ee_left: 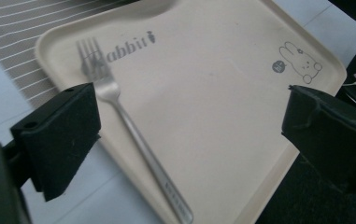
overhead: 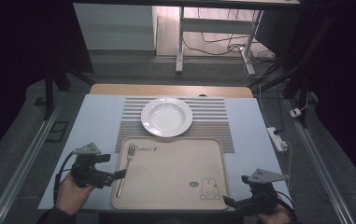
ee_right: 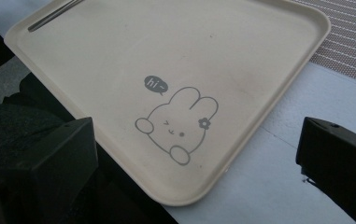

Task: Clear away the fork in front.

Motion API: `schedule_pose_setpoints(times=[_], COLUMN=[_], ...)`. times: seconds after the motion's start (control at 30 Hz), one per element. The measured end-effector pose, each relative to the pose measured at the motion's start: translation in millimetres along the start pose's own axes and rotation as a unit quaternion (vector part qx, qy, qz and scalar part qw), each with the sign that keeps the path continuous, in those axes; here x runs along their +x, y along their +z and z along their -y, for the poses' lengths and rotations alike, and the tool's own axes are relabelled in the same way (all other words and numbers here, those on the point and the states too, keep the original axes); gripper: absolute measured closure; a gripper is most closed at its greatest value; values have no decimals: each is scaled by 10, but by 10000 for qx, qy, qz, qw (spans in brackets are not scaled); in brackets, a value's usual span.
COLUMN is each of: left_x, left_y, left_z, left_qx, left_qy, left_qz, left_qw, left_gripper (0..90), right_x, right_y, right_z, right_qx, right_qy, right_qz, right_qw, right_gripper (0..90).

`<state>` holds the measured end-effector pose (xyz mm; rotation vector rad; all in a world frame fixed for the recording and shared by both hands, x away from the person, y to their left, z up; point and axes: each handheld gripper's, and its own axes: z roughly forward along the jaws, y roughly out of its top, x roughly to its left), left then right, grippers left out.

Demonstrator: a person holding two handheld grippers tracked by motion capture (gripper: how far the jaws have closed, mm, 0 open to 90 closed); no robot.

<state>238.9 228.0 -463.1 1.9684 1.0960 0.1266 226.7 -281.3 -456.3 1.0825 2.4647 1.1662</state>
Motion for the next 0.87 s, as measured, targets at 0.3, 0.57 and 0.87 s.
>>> schedule_pose_setpoints(times=[0.3, 0.57, 0.87], left_x=[18, -8, 13], left_y=[-331, -455, -487], left_z=[311, 519, 561], left_qx=[-240, -4, 230], left_qy=[-161, 15, -201], left_qz=[-296, -717, -888], left_qw=[9991, 9974, 9956], left_gripper=[0, 0, 0], right_x=[-5, -6, -16], right_y=[-45, -75, -90], right_z=[27, 43, 55], right_qx=[30, 24, 16], right_qy=[114, 158, 195], right_qz=[147, 198, 229], right_qw=[9998, 9997, 9995], right_gripper=[0, 0, 0])
